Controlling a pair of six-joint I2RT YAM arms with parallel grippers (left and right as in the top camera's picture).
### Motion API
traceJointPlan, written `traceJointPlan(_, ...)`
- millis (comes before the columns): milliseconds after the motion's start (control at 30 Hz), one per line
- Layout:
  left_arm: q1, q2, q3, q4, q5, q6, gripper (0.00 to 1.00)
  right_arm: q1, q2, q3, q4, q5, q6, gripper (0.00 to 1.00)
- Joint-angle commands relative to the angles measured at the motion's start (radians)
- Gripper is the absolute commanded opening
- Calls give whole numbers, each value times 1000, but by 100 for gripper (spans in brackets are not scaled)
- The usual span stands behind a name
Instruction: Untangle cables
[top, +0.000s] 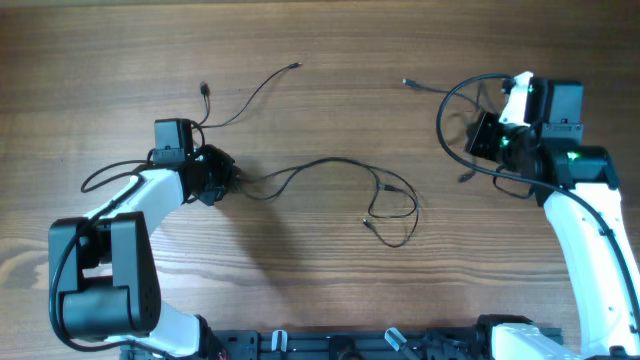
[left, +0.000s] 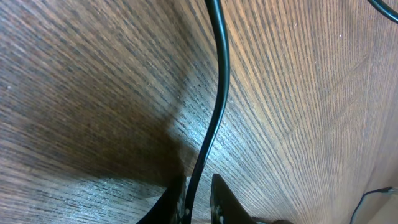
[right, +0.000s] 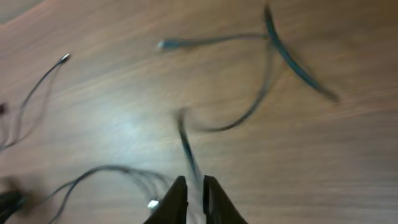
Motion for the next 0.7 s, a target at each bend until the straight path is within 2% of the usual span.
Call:
traceJointPlan(0, 7, 53, -45, -26, -161, 12, 16, 4, 50, 11, 55, 256, -13, 11)
traceJointPlan(67, 7, 53, -45, -24, -161, 12, 16, 4, 96, 11, 94, 354, -13, 11)
traceJointPlan(100, 7, 53, -45, -24, -161, 12, 16, 4, 121, 11, 119, 367, -14, 33)
traceJointPlan(133, 7, 53, -45, -24, -161, 12, 16, 3, 142, 11, 144, 366, -14, 65)
traceJointPlan(167, 7, 53, -45, -24, -161, 12, 16, 2, 165, 11, 172, 366, -14, 88)
traceJointPlan(200, 7, 53, -45, -24, -161, 12, 17, 1, 187, 11, 197, 365, -15, 98)
traceJointPlan(267, 7, 53, -45, -24, -161, 12, 17, 1, 239, 11, 240, 330, -93, 100)
traceJointPlan(400, 7, 53, -45, -24, -161, 12, 18, 1, 341, 11, 192, 172, -391, 100)
traceJointPlan(533, 7, 53, -45, -24, -161, 12, 18, 1, 387, 11, 101, 162, -319, 99)
traceJointPlan(633, 7, 53, -45, -24, -161, 12, 19, 2, 386, 11, 59, 161, -326, 99)
traceJointPlan(667, 7, 53, -45, -24, -161, 12, 19, 2, 386, 11, 46, 162, -328, 92)
